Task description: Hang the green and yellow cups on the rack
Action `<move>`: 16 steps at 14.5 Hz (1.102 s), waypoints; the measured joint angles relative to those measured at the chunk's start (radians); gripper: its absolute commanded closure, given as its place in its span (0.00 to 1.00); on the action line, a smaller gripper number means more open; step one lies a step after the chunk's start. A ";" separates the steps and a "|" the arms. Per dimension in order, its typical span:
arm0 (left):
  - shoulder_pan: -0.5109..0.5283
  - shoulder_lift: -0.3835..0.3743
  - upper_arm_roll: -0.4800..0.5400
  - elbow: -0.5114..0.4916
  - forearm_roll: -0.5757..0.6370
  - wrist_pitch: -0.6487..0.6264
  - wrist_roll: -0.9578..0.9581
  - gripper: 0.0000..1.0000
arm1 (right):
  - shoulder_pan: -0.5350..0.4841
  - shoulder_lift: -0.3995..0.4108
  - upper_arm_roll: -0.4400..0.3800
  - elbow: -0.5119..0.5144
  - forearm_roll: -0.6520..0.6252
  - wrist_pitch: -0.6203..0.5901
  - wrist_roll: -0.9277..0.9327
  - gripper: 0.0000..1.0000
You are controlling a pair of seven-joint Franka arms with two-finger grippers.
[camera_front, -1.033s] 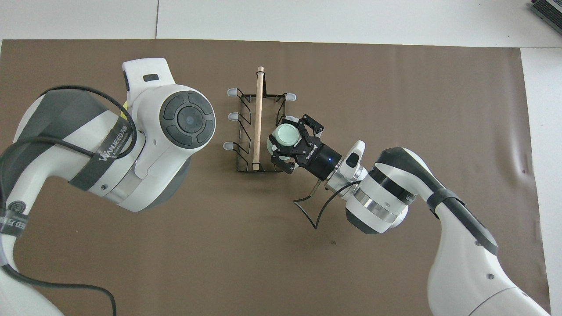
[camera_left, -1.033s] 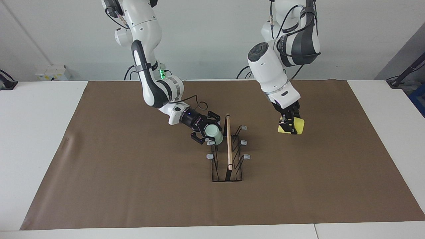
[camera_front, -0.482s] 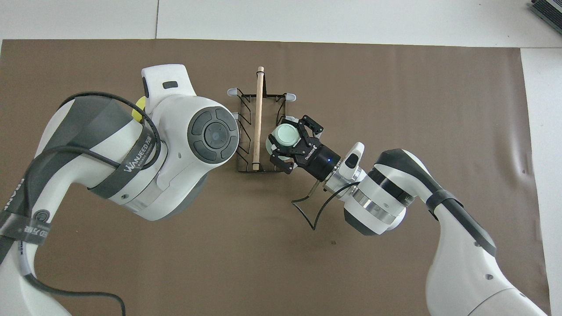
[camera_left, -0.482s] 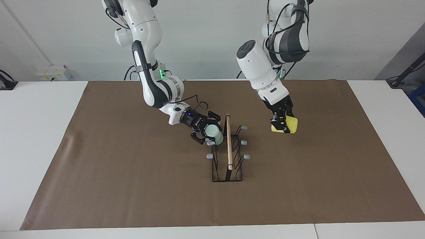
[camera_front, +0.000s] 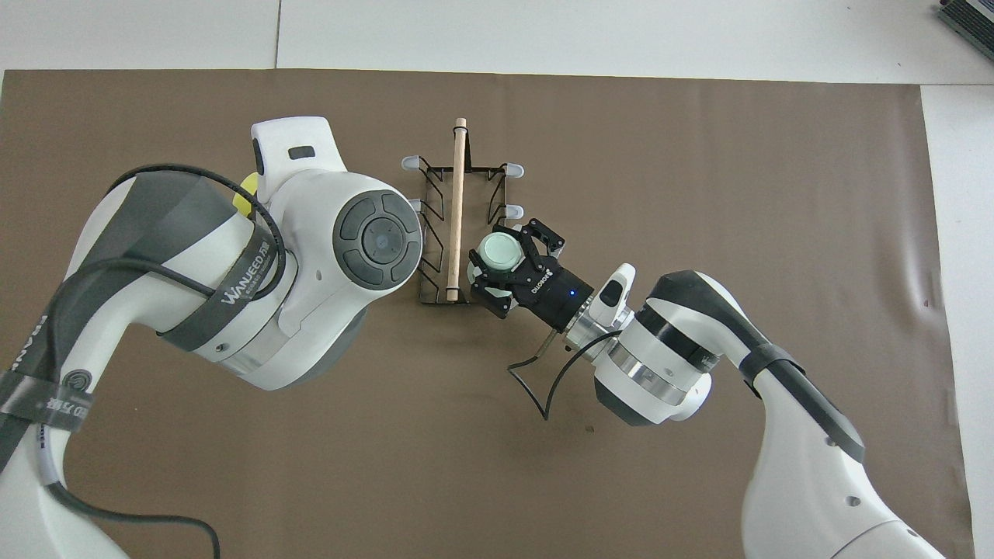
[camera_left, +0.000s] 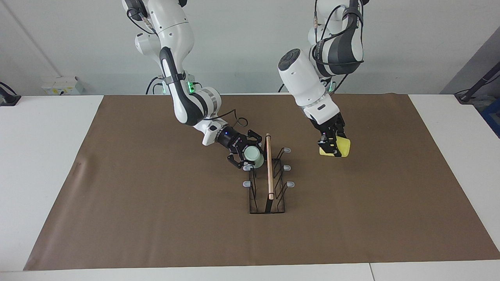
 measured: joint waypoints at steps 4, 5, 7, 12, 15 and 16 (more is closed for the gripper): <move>0.000 0.000 0.000 0.000 0.000 0.000 0.000 1.00 | 0.011 -0.058 0.005 0.028 -0.061 0.221 0.052 1.00; 0.000 0.000 0.000 0.000 0.000 0.000 0.000 1.00 | 0.012 -0.081 0.006 0.035 -0.080 0.258 0.094 1.00; -0.002 0.000 0.000 0.000 0.000 0.000 0.000 1.00 | 0.016 -0.121 0.006 0.042 -0.112 0.295 0.168 1.00; -0.004 0.000 -0.001 0.000 0.000 0.000 0.000 1.00 | 0.024 -0.132 0.006 0.041 -0.118 0.306 0.193 1.00; -0.004 0.000 -0.001 0.000 0.000 0.000 0.000 1.00 | 0.031 -0.131 0.007 0.040 -0.118 0.311 0.194 1.00; -0.004 0.000 -0.001 0.000 0.000 0.000 0.000 1.00 | 0.037 -0.130 0.007 0.039 -0.117 0.314 0.196 1.00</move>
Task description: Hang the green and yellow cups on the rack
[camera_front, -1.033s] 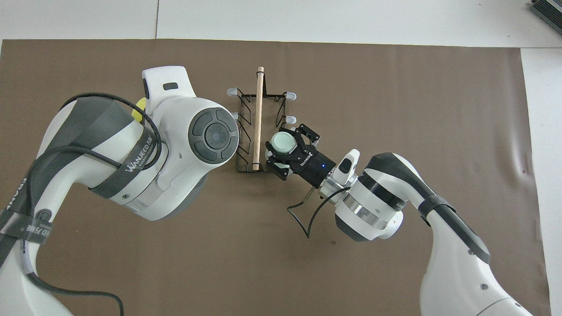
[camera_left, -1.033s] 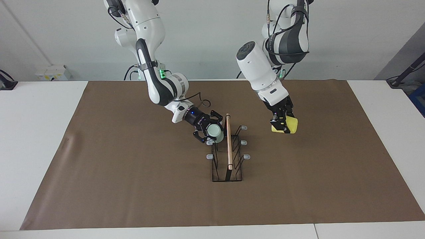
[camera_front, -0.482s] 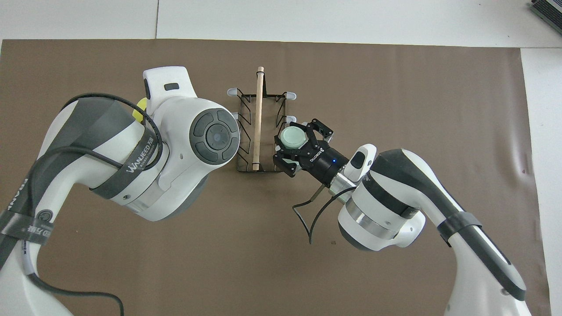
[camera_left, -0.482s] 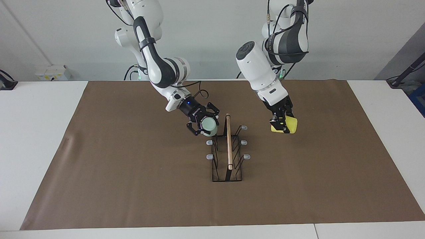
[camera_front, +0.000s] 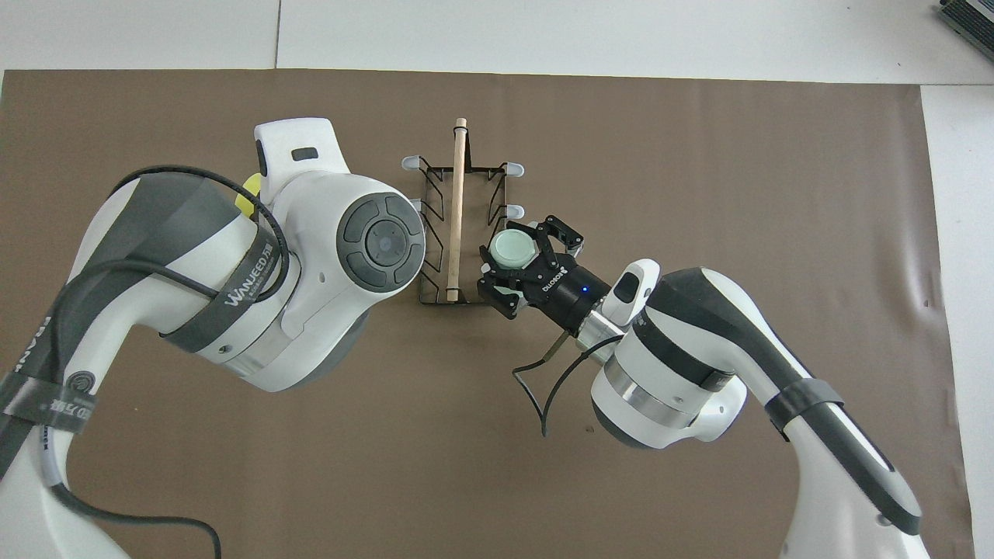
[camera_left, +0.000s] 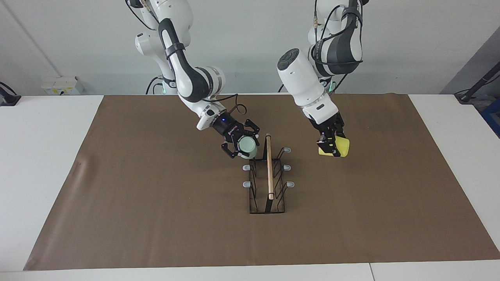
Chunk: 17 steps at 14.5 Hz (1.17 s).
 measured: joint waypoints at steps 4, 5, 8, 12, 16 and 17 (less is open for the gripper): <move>0.000 0.000 0.000 0.000 0.000 0.000 0.000 1.00 | 0.014 0.010 0.000 -0.003 0.002 -0.010 0.001 1.00; 0.000 0.000 0.000 0.000 0.000 0.000 0.000 1.00 | 0.013 0.018 -0.001 -0.007 0.006 -0.040 -0.001 1.00; 0.000 0.000 0.000 0.000 0.000 0.000 0.000 1.00 | 0.006 0.066 -0.006 -0.024 0.064 -0.131 -0.056 1.00; 0.000 0.000 0.000 0.000 0.000 0.000 0.000 1.00 | 0.006 0.079 -0.006 -0.024 0.065 -0.140 -0.059 1.00; 0.000 0.000 0.000 0.000 0.000 0.000 0.000 1.00 | 0.007 0.079 -0.006 -0.025 0.065 -0.137 -0.059 0.00; 0.000 0.000 0.000 0.000 0.000 0.000 0.000 1.00 | 0.007 0.079 -0.006 -0.025 0.065 -0.135 -0.059 0.00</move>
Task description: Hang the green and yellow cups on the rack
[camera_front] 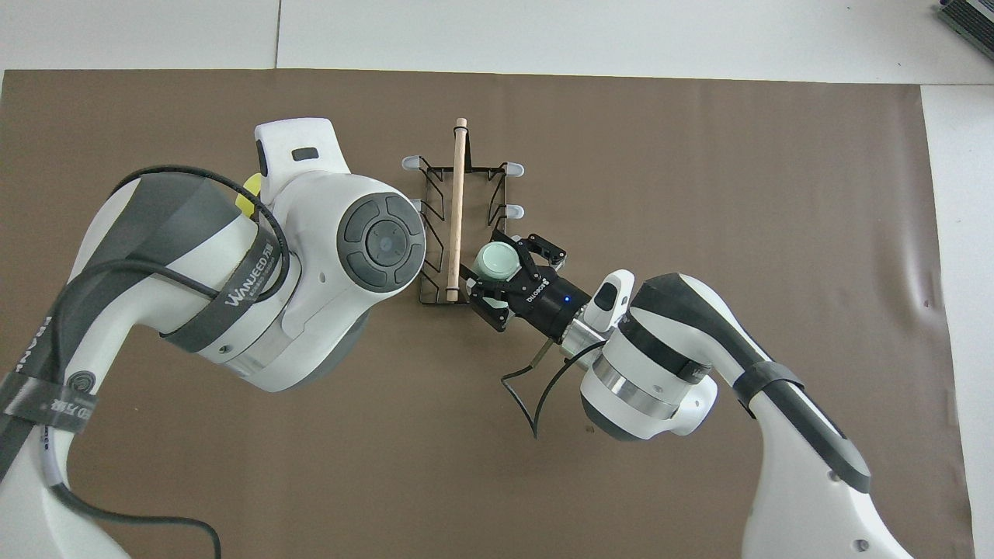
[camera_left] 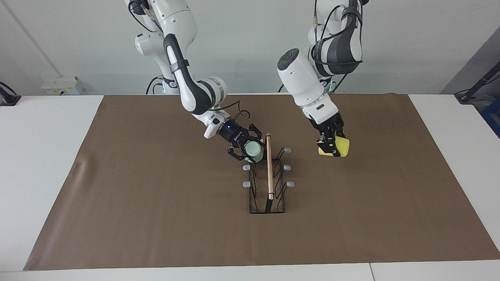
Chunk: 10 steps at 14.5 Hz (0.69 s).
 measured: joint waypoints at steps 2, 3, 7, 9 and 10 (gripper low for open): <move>0.000 0.000 0.000 0.000 0.000 0.000 0.000 1.00 | 0.001 -0.001 0.001 0.003 0.000 0.020 0.000 0.00; 0.000 0.000 0.000 0.000 0.000 0.000 0.000 1.00 | 0.001 -0.002 0.002 0.009 0.000 0.044 0.000 0.00; 0.000 0.000 0.000 0.000 0.000 0.000 -0.001 1.00 | 0.003 -0.035 0.032 0.052 -0.011 0.213 0.053 0.00; -0.003 0.001 -0.001 -0.001 0.003 0.000 -0.005 1.00 | 0.003 -0.067 0.047 0.073 -0.031 0.286 0.071 0.00; -0.009 0.002 -0.001 -0.002 0.017 0.000 -0.010 1.00 | 0.003 -0.081 0.052 0.079 -0.042 0.304 0.079 0.00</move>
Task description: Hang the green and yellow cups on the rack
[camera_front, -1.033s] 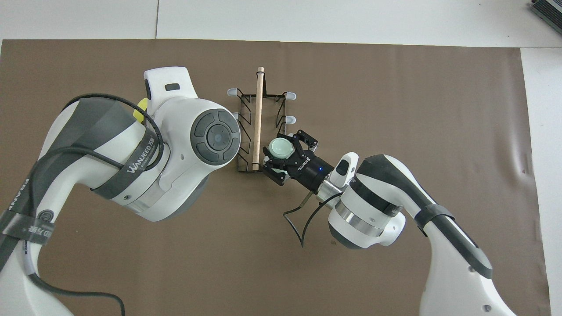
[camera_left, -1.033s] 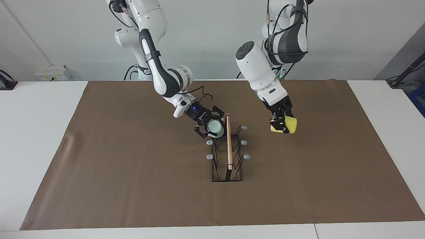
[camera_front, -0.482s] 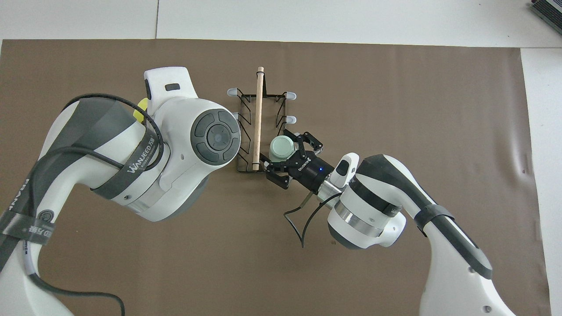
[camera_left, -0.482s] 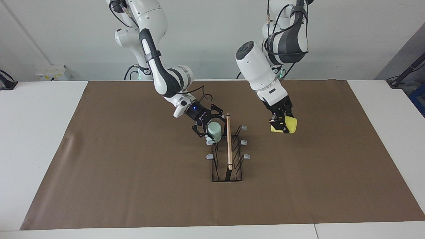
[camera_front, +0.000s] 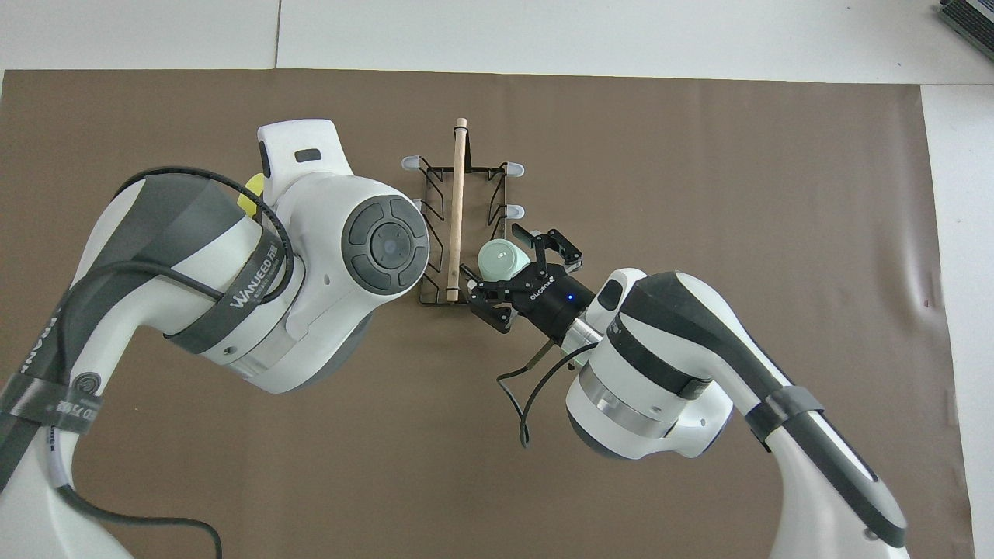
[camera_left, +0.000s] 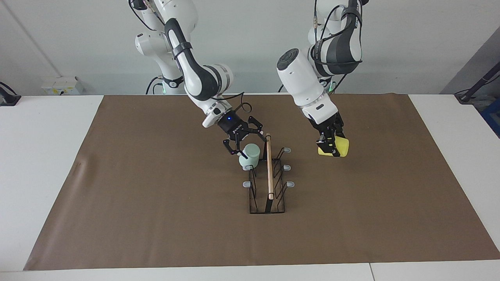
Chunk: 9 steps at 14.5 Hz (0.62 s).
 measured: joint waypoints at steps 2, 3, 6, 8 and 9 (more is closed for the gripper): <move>-0.015 0.006 -0.001 -0.002 0.029 0.000 -0.026 1.00 | -0.003 -0.015 0.003 0.007 -0.069 0.015 0.010 0.00; -0.025 0.013 0.000 -0.002 0.040 -0.002 -0.036 1.00 | -0.012 -0.016 0.003 0.011 -0.138 0.018 0.017 0.00; -0.050 0.032 -0.001 -0.003 0.062 -0.012 -0.060 1.00 | -0.070 -0.016 0.001 0.027 -0.371 0.018 0.034 0.00; -0.055 0.035 0.000 -0.003 0.065 -0.013 -0.064 1.00 | -0.107 -0.016 0.001 0.031 -0.511 0.009 0.036 0.00; -0.056 0.035 0.000 -0.003 0.065 -0.013 -0.065 1.00 | -0.126 -0.015 0.001 0.031 -0.585 -0.002 0.038 0.00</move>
